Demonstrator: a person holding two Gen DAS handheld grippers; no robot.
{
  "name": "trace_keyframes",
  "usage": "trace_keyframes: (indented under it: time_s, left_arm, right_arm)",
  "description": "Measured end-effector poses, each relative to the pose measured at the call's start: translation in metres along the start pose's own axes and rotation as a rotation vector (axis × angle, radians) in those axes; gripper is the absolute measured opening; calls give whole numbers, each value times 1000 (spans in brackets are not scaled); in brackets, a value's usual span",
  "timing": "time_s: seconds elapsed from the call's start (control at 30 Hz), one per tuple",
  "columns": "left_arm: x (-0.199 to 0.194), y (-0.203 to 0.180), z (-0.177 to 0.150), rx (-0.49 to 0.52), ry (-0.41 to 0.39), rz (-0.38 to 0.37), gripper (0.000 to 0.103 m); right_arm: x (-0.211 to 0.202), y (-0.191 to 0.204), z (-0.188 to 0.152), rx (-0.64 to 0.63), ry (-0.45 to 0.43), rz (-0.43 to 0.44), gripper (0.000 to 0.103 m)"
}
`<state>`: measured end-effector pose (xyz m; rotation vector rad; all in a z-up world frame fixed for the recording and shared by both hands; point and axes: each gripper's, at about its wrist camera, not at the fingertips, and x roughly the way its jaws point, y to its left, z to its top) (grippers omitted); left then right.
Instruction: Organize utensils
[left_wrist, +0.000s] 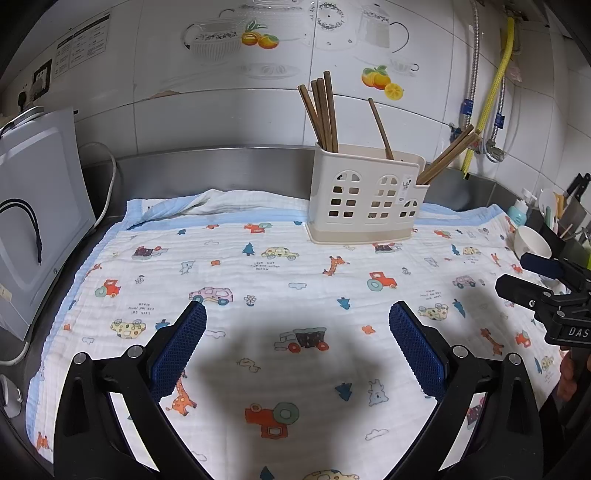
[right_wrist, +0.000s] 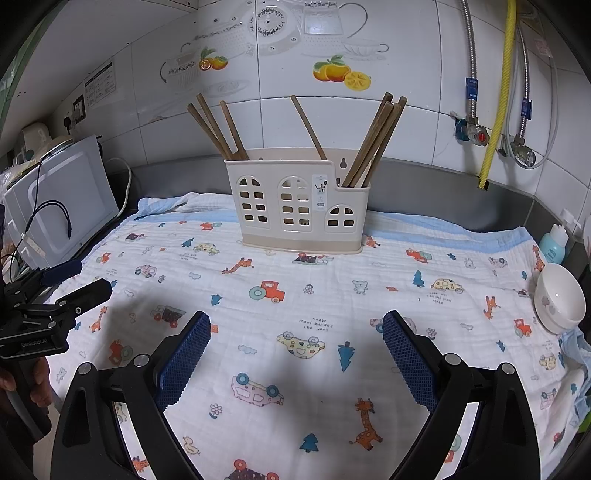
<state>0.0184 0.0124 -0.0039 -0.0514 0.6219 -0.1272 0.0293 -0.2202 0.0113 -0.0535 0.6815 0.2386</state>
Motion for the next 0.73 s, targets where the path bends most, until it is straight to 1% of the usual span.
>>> trace_keyframes:
  time_s: [0.2, 0.33, 0.73]
  left_arm:
    - [-1, 1, -1, -12, -5, -11, 97]
    - [0, 3, -1, -24, -3, 6, 97]
    - [0, 1, 0, -13, -2, 14, 98]
  right_arm:
    - [1, 1, -2, -3, 4, 2, 91]
    - [1, 1, -2, -2, 2, 1, 91]
    - [2, -1, -2, 2, 1, -3, 91]
